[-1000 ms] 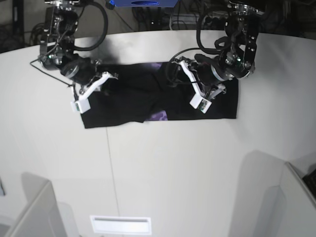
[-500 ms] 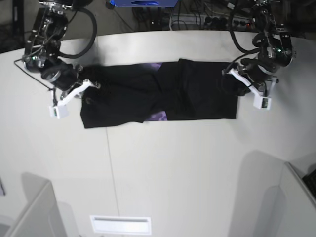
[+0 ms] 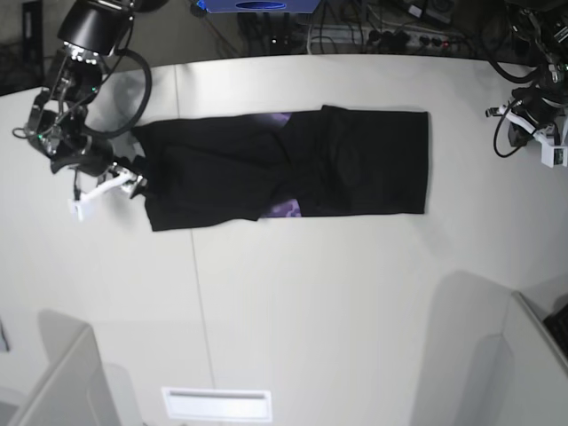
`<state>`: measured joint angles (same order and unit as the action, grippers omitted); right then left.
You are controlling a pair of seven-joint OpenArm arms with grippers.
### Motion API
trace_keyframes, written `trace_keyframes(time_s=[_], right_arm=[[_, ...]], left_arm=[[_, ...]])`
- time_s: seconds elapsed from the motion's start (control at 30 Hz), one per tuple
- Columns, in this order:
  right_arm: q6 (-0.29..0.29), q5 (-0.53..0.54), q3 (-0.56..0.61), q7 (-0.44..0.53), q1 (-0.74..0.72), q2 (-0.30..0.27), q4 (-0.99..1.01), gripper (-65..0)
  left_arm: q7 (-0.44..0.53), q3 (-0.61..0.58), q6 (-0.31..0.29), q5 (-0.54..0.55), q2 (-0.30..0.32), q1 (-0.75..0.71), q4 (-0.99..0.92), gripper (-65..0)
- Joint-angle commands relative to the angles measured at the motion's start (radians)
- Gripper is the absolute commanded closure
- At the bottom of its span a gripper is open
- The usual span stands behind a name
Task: Fold the T-shirt properly
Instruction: 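Release the strip with the left gripper and raise it away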
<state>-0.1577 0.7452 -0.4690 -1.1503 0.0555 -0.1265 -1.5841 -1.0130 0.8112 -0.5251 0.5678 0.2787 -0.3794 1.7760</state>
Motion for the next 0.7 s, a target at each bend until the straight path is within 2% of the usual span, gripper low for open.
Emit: trace_keyframes(time_s=[0.0,0.1,0.23,0.27,0.33,0.4,0.5,0.67], right_arm=[[-0.006,0.018,-0.006,0.026,-0.021,-0.02,0.0,-44.7],[-0.006,0.021,0.0,0.039,-0.026,-0.042,0.054,-44.7],[-0.012,0.021,0.0,0.062,-0.024,-0.046,0.107,-45.0],[-0.026,0.02,0.0,0.063,-0.024,-0.046,0.12,-45.0],[-0.098,0.017,0.0,0.059,-0.023,-0.046,0.139,-44.7],[-0.142,0.017,0.0,0.057,-0.012,-0.046,0.138,-44.6],[-0.153,0.021,0.014,0.056,0.014,-0.043,0.135,-44.6],[-0.153,0.021,0.132,0.065,0.031,-0.043,0.135,-44.6]], left_arm=[[0.015,0.006,-0.008,0.013,0.021,0.003,0.0,0.0],[0.032,-0.005,-0.008,0.011,0.018,0.006,-0.021,0.0],[0.141,-0.04,-0.002,-0.01,0.018,-0.002,-0.048,0.0],[0.153,-0.056,-0.002,-0.029,0.02,-0.002,-0.055,0.0],[0.158,-0.082,-0.007,-0.076,0.017,0.006,-0.071,0.0],[0.159,-0.088,-0.007,-0.091,0.014,0.006,-0.083,0.0],[0.161,-0.088,-0.007,-0.093,0.014,0.007,-0.084,0.0],[0.161,-0.129,-0.005,-0.098,0.014,0.009,-0.084,0.0]])
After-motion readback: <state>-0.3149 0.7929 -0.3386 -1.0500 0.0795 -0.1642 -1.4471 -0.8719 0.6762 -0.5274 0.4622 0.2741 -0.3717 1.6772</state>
